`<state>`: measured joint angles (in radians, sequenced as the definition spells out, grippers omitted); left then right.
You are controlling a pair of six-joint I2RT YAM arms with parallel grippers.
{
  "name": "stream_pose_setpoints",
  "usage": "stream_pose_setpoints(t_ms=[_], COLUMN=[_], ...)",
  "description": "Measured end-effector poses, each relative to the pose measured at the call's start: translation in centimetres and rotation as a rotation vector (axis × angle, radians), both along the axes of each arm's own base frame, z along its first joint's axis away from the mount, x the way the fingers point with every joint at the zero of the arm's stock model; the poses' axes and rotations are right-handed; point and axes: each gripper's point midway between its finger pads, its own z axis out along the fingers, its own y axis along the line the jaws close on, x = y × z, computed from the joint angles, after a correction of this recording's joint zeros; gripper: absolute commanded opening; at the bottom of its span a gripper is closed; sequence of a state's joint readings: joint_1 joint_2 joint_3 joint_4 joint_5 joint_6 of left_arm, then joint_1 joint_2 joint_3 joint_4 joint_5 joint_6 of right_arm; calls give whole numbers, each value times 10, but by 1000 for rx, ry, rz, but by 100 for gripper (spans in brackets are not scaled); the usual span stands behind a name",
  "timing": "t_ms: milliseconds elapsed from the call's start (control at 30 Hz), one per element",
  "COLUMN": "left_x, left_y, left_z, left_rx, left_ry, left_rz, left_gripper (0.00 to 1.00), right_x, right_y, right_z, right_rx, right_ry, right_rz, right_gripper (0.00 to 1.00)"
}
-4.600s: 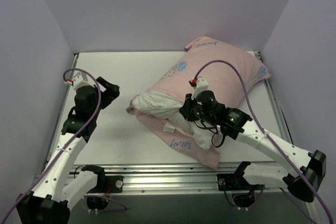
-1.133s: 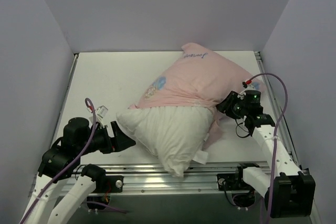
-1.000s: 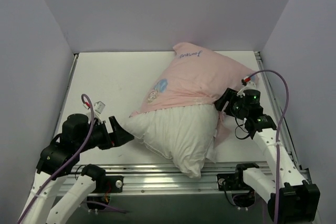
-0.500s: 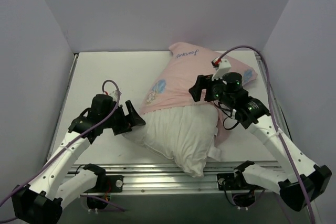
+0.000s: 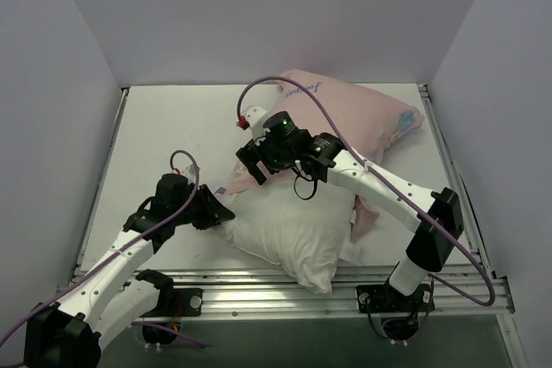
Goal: Remove the pillowcase from the pillow
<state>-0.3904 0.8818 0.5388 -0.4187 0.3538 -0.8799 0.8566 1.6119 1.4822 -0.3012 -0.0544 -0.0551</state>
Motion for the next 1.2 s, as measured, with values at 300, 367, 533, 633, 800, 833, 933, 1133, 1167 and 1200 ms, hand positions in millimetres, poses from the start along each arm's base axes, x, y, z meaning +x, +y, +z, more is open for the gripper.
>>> stream_pose_setpoints(t_ms=[300, 367, 533, 633, 800, 833, 933, 1133, 1167, 1200], left_x=[8, 9, 10, 13, 20, 20, 19, 9, 6, 2], left_y=[-5, -3, 6, 15, 33, 35, 44, 56, 58, 60], left_z=[2, 4, 9, 25, 61, 68, 92, 141, 146, 152], left_rx=[-50, -47, -4, 42, 129, 139, 165, 175, 175, 174], left_ry=[-53, -67, -101, -141, -230, -249, -305, -403, -413, -422], left_rz=[18, 25, 51, 72, 113, 116, 139, 159, 161, 163], left_gripper=[2, 2, 2, 2, 2, 2, 2, 2, 2, 2], right_x=[2, 8, 28, 42, 65, 74, 108, 173, 178, 181], right_y=[36, 36, 41, 40, 30, 27, -1, -115, -137, -160], right_z=[-47, -56, -68, -77, -73, -66, -50, -26, -21, -17], right_rx=[-185, -221, -272, -297, -289, -269, -196, -14, 18, 44], right_ry=[-8, -17, -46, -47, -61, -66, -59, 38, 60, 81], right_rz=[102, 92, 55, 4, -102, -135, -282, -665, -725, -788], right_gripper=[81, 78, 17, 0, 0, 0, 0, 0, 0, 0])
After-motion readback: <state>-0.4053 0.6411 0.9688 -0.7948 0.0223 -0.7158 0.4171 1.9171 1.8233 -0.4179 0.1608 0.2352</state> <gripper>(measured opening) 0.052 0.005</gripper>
